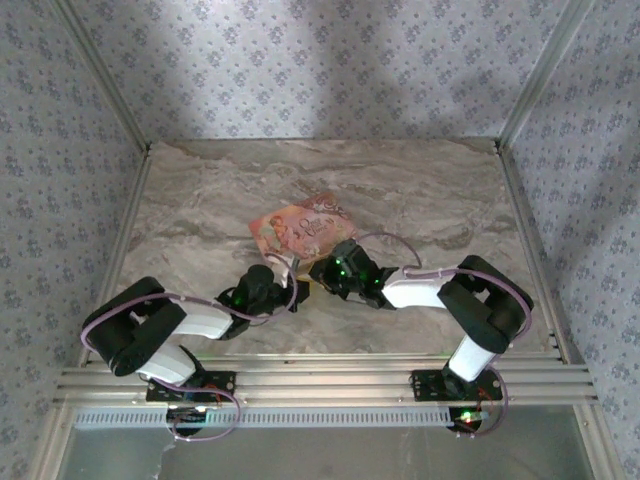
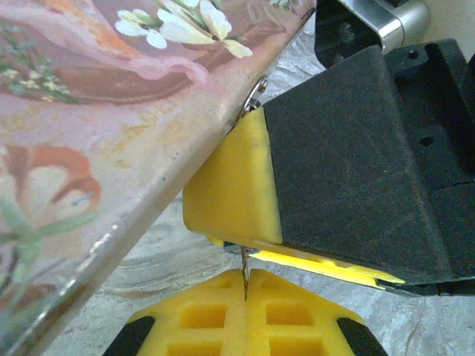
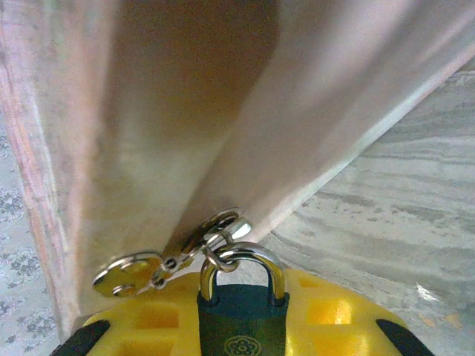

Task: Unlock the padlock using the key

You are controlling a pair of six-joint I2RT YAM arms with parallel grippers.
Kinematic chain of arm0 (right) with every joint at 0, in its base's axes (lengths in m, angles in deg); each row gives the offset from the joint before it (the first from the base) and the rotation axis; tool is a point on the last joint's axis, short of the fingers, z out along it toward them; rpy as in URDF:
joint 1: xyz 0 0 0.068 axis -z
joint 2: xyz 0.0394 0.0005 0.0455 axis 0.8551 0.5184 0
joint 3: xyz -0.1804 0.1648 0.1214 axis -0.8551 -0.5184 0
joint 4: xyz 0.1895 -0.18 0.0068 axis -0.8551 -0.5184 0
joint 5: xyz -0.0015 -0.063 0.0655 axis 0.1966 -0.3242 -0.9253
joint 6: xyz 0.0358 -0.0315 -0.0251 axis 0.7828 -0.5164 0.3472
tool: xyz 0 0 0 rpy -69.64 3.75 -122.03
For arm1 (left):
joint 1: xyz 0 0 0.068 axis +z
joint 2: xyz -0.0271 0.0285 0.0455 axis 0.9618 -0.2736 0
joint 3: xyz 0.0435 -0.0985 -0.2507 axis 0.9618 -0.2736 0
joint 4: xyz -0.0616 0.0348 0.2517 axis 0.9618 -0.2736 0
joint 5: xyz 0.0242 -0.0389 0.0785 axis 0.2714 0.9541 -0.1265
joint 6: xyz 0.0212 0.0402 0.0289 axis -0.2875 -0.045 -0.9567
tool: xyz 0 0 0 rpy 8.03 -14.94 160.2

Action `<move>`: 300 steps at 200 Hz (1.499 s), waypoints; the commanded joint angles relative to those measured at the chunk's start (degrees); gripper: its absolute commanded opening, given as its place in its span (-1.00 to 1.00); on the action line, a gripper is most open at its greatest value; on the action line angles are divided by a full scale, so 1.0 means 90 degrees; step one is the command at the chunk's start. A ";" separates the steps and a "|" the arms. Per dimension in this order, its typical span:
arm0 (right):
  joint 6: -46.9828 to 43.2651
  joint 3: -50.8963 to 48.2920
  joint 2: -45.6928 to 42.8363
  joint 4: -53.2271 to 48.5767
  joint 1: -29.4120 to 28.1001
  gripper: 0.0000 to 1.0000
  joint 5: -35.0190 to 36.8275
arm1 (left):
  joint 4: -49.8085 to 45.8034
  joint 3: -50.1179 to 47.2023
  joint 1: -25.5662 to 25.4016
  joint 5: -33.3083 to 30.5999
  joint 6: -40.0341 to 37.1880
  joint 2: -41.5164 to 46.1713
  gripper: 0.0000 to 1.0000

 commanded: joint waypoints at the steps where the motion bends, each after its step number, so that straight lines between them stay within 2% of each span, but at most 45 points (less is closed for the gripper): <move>1: -0.0023 0.0089 -0.0012 -0.0298 -0.0037 -1.00 0.0162 | 0.0556 -0.0081 0.0205 0.0524 0.0373 0.0208 -1.00; 25: 0.0290 -0.0094 -0.0082 0.0043 -0.0069 -1.00 0.0242 | 0.1563 -0.0227 0.0449 0.0740 0.1369 0.0078 -1.00; 70: 0.0837 -0.0364 -0.0013 0.0828 -0.0154 -1.00 0.0316 | 0.3307 -0.0090 0.0481 0.0768 0.2932 -0.0668 -1.00; 88: 0.0831 -0.0324 0.0030 0.0803 -0.0222 -1.00 0.0336 | 0.3812 0.0051 0.0480 0.0790 0.3287 -0.0997 -1.00; 99: 0.0882 -0.0337 0.0069 0.0844 -0.0270 -1.00 0.0336 | 0.3721 0.0111 0.0480 0.0717 0.3252 -0.1036 -1.00; 137: 0.1043 -0.0318 0.0116 0.0933 -0.0416 -1.00 0.0327 | 0.2601 0.0302 0.0483 0.0555 0.2278 -0.0873 -1.00; 150: 0.1077 -0.0270 0.0141 0.0941 -0.0427 -1.00 0.0270 | 0.2449 0.0365 0.0464 0.0663 0.1736 -0.0921 -1.00; 163: 0.1091 -0.0213 0.0157 0.0903 -0.0394 -1.00 0.0166 | 0.1879 0.0437 0.0311 0.0546 0.0812 -0.0813 -1.00; 176: 0.1030 -0.0112 0.0142 0.0763 -0.0327 -1.00 0.0008 | 0.0952 0.0549 -0.0058 0.0102 -0.0446 -0.0548 -1.00; 193: 0.0889 0.0066 0.0097 0.0427 -0.0230 -1.00 -0.0219 | -0.0135 0.0745 -0.0707 -0.0858 -0.2148 -0.0349 -1.00; 247: 0.0488 0.0161 -0.0169 -0.0424 -0.0121 -1.00 -0.0387 | -0.0612 0.0871 -0.1751 -0.2873 -0.4961 -0.0735 -1.00; 270: 0.0383 0.0210 -0.0199 -0.0574 -0.0127 -1.00 -0.0423 | -0.0573 0.0981 -0.1971 -0.3154 -0.5285 -0.0885 -1.00; 280: 0.0384 0.0206 -0.0188 -0.0544 -0.0125 -1.00 -0.0430 | -0.0432 0.0952 -0.1945 -0.3091 -0.5091 -0.0875 -1.00; 287: 0.0388 0.0187 -0.0207 -0.0508 -0.0124 -0.86 -0.0410 | -0.0372 0.0894 -0.1867 -0.2927 -0.4850 -0.0808 -1.00; 300: 0.0389 0.0121 -0.0287 -0.0455 -0.0115 -0.82 -0.0335 | -0.0420 0.0833 -0.1630 -0.2494 -0.4269 -0.0602 -1.00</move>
